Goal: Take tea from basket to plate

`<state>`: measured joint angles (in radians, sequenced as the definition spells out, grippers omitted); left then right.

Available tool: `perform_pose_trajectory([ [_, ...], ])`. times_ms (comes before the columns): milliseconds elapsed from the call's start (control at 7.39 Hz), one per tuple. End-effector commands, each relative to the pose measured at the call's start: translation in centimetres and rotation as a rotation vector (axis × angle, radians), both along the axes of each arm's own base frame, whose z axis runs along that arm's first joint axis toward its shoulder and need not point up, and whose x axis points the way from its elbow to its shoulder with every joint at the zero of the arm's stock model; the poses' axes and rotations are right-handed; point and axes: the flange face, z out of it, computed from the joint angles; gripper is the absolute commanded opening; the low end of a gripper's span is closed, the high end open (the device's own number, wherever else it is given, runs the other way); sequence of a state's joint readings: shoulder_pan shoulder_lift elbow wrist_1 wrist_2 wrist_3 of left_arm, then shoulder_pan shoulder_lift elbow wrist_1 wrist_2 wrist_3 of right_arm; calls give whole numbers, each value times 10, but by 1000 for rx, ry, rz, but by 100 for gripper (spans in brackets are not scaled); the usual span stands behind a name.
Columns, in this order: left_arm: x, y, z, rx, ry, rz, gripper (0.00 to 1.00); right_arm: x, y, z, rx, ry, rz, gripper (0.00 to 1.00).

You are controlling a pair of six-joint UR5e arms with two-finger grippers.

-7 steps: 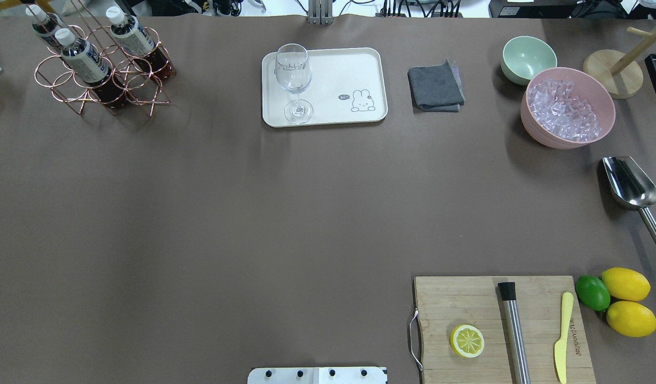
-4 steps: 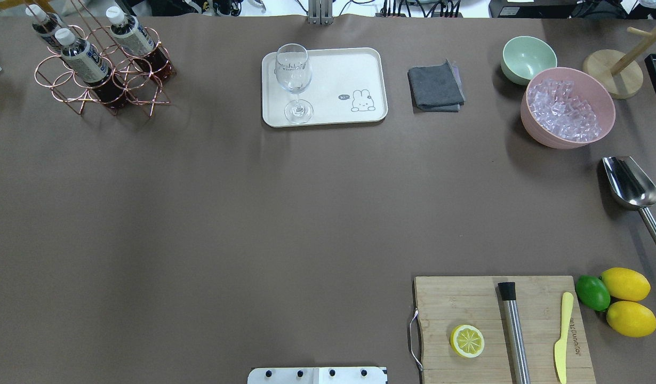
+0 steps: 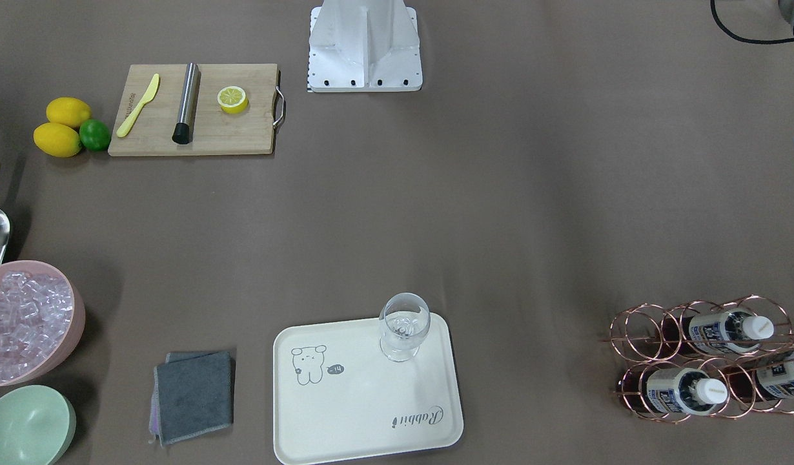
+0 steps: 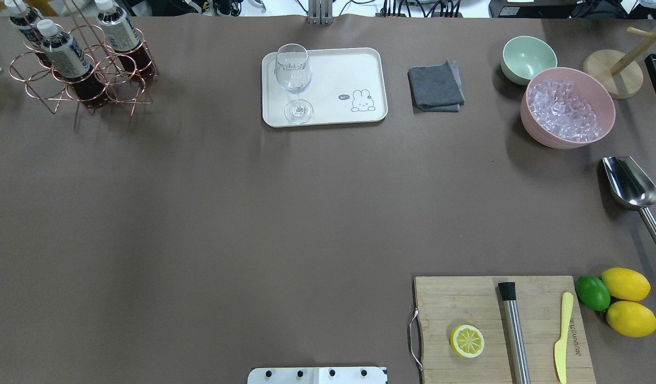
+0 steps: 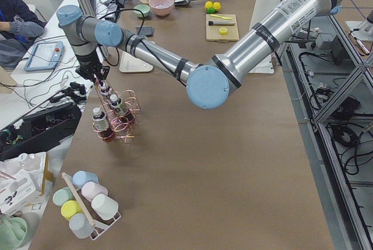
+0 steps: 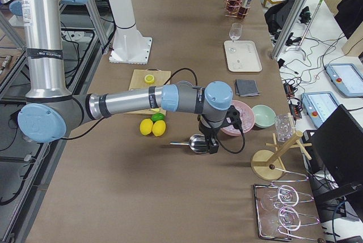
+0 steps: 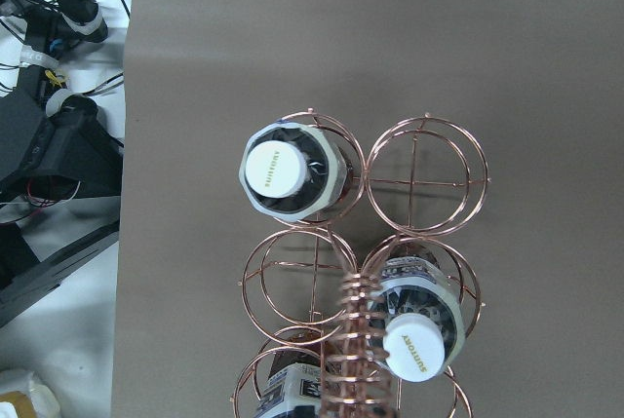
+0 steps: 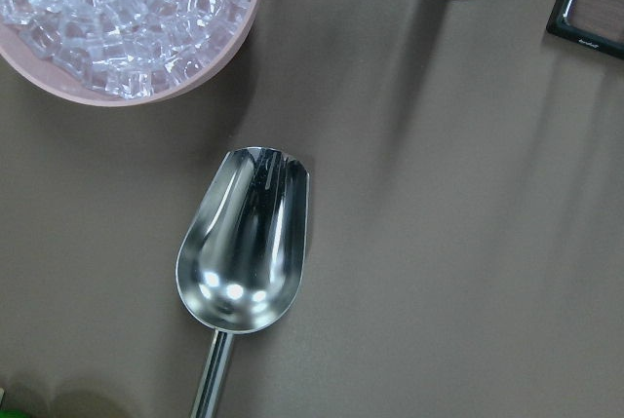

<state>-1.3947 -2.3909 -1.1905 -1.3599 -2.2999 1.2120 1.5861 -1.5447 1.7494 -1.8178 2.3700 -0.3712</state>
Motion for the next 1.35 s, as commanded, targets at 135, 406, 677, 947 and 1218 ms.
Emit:
perform_pose_trajectory([
  [135, -7, 5, -32, 47, 5, -8, 0, 0, 0, 0, 1, 0, 0, 100],
  [406, 0, 18, -62, 44, 17, -51, 0, 0, 0, 0, 1, 0, 0, 100],
  [677, 34, 43, -104, 79, -12, -78, 0, 0, 0, -1, 2, -1, 0, 100],
  [947, 85, 91, -159, 54, 25, -133, 0, 0, 0, -1, 2, -1, 0, 100],
  [1218, 122, 168, -193, 55, 68, -168, 0, 0, 0, -1, 2, -1, 0, 100],
])
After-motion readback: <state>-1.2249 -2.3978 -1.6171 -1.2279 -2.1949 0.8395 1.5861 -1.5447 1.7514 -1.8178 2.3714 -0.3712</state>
